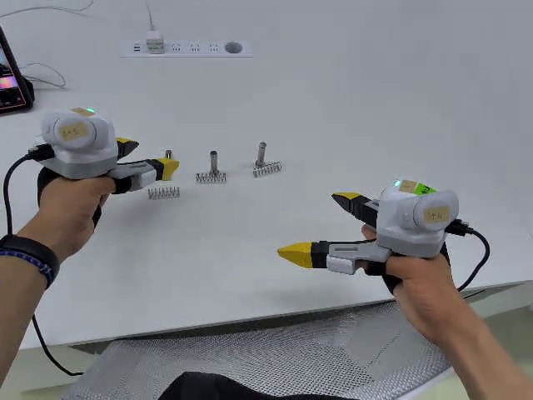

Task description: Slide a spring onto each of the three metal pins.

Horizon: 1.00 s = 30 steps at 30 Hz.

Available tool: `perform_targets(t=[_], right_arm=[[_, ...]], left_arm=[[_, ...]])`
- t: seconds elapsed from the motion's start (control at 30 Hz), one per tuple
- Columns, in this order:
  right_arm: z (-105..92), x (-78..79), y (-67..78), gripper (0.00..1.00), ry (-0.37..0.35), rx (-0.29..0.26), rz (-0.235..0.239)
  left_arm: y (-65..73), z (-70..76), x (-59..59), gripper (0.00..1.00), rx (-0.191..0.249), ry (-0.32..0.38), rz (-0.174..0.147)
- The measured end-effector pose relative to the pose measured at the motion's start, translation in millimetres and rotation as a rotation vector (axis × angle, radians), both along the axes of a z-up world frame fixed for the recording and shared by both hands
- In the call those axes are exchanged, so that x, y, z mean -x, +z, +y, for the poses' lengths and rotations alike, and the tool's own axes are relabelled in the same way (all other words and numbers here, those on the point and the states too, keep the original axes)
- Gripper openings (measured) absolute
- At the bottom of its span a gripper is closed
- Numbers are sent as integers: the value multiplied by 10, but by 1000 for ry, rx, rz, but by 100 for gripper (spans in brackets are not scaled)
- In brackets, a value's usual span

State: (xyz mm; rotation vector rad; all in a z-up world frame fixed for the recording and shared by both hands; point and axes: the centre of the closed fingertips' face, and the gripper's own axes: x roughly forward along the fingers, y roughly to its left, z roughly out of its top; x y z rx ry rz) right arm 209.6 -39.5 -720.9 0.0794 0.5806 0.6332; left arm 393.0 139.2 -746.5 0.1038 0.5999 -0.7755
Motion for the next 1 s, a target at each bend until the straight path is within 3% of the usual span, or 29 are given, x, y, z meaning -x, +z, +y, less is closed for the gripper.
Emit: perform_targets(t=[0.23, 0.53, 0.87, 1.0], right_arm=[[53, -14, -44, 94, 16, -5, 10], [64, -35, -32, 94, 29, -10, 10], [52, 3, -36, 94, 31, -9, 19], [32, -2, -41, 94, 30, -12, 19]], left_arm=[[-151, -11, -170, 37, -8, 26, 34], [-372, -80, -222, 26, -45, 29, 99], [-520, -172, -215, 16, -119, -17, 111], [-499, -175, -203, 14, -124, -22, 102]])
